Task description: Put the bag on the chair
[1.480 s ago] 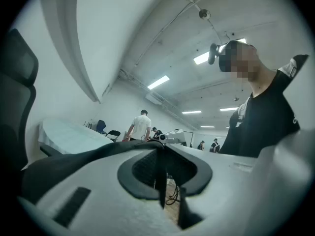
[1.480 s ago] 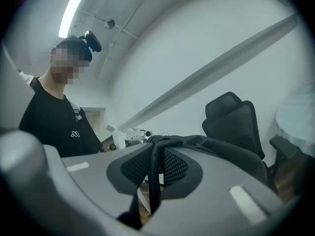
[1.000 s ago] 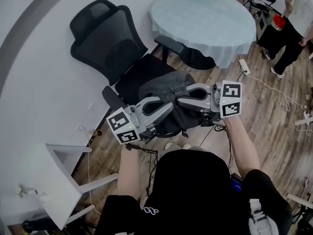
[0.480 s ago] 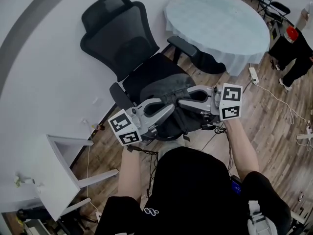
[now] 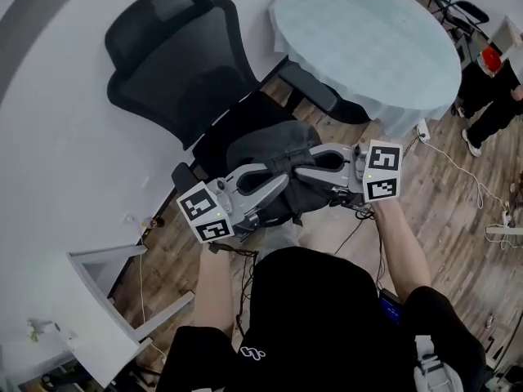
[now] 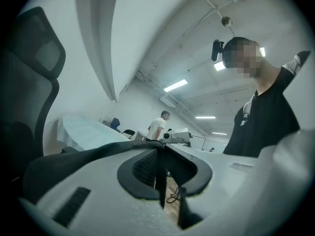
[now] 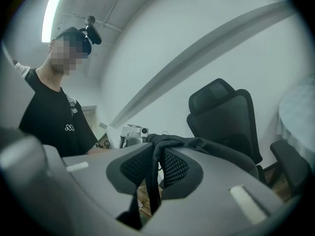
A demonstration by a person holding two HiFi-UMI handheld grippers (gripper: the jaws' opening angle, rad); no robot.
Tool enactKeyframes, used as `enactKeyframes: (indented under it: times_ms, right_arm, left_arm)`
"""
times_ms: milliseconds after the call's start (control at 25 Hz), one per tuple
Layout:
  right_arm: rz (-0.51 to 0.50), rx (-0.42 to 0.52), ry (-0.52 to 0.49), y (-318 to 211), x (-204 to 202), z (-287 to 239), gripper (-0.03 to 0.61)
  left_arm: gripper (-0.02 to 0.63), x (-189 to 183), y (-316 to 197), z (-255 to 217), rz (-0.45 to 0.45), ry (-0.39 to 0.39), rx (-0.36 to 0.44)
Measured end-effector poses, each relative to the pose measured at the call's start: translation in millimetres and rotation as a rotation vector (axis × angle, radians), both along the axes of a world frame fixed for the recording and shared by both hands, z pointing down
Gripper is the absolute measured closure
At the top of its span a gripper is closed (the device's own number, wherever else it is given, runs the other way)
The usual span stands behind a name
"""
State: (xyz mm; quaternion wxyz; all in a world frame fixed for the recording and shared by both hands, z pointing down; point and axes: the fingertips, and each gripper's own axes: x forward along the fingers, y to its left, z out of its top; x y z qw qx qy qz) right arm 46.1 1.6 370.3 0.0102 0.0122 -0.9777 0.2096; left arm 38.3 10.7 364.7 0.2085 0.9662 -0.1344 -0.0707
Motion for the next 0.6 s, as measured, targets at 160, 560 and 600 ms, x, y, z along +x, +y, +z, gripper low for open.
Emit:
enactKeyframes:
  times_ms: [160,560,600]
  right_arm:
    - [-0.014,-0.029,0.068,-62.6,-23.1,14.9,0.52]
    - [0.066,-0.125,0.096,-180.6,-68.8,50.2,0.522]
    - [0.071,-0.131,0.088,-186.0,-70.9,50.2,0.522]
  left_arm:
    - [0.577,-22.5,-63.2,16.1,0.027,0.015,-0.064]
    - [0.576,-67.8,-181.0,48.6,0.056,-0.004,-0.122]
    - [0.575,-69.8,-186.4,48.4,0.055,-0.005,-0.121]
